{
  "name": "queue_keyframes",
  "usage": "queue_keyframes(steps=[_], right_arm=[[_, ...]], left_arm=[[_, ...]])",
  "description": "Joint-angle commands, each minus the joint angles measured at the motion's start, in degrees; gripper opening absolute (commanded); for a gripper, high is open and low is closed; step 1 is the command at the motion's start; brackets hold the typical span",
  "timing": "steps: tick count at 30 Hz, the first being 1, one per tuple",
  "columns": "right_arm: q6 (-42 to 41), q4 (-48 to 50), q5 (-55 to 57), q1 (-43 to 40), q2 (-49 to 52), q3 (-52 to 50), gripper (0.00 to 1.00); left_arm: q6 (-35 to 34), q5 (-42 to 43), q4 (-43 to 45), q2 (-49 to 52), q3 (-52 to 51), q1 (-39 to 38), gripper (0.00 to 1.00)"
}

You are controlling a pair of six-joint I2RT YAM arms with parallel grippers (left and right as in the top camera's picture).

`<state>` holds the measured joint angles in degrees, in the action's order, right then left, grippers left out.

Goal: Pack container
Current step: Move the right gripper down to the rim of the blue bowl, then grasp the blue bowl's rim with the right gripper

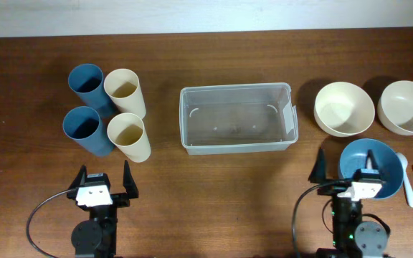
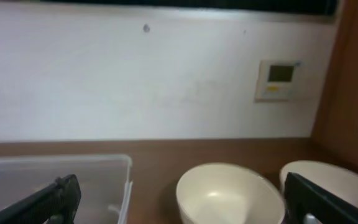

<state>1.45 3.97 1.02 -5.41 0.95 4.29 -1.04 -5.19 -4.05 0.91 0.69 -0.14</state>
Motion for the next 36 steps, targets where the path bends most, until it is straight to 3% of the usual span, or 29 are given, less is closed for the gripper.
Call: queue_keyframes(steps=[1, 8, 13, 17, 20, 22, 23, 24, 26, 32, 36], right_arm=[[-0.17, -6.58, 11.21, 0.52, 0.63, 11.69, 0.99], [-10.84, -45.9, 34.69, 0.52, 12.74, 39.32, 0.99], [-15.91, -69.83, 29.64, 0.52, 26.62, 56.81, 0.99], [-15.41, -73.13, 12.61, 0.52, 33.77, 60.37, 0.99], [-17.14, -74.36, 17.62, 0.46, 38.36, 59.95, 0.99], [-27.98, -76.41, 26.77, -0.55, 41.33, 59.95, 0.99], [-44.41, -81.35, 34.23, -3.21, 44.57, 59.95, 0.99], [-52.04, -84.17, 35.54, -5.4, 46.42, 59.95, 0.99], [-57.79, -85.81, 34.18, -9.81, 49.42, 59.82, 0.99], [-53.31, -84.78, 24.63, -22.88, 57.61, 59.82, 0.99], [-39.76, -78.25, 13.92, -29.49, 62.51, 59.25, 1.0]], left_arm=[[1.09, -0.61, -0.11, -0.28, -0.15, 0.31, 1.0], [1.09, -0.61, -0.11, -0.28, -0.15, 0.31, 1.0], [1.09, -0.63, -0.09, -0.28, -0.15, 0.31, 1.0], [1.09, -0.61, -0.09, -0.28, -0.15, 0.31, 1.0], [1.09, -0.63, -0.09, -0.28, -0.15, 0.31, 1.0], [1.09, -0.61, -0.09, -0.28, -0.15, 0.31, 1.0], [1.09, -0.61, -0.09, -0.28, -0.15, 0.31, 1.0], [1.09, -0.61, -0.11, -0.28, -0.15, 0.31, 1.0], [1.09, -0.61, -0.11, -0.28, -0.15, 0.31, 1.0], [1.09, -0.61, -0.09, -0.28, -0.15, 0.31, 1.0], [1.09, -0.61, -0.09, -0.28, -0.15, 0.31, 1.0]])
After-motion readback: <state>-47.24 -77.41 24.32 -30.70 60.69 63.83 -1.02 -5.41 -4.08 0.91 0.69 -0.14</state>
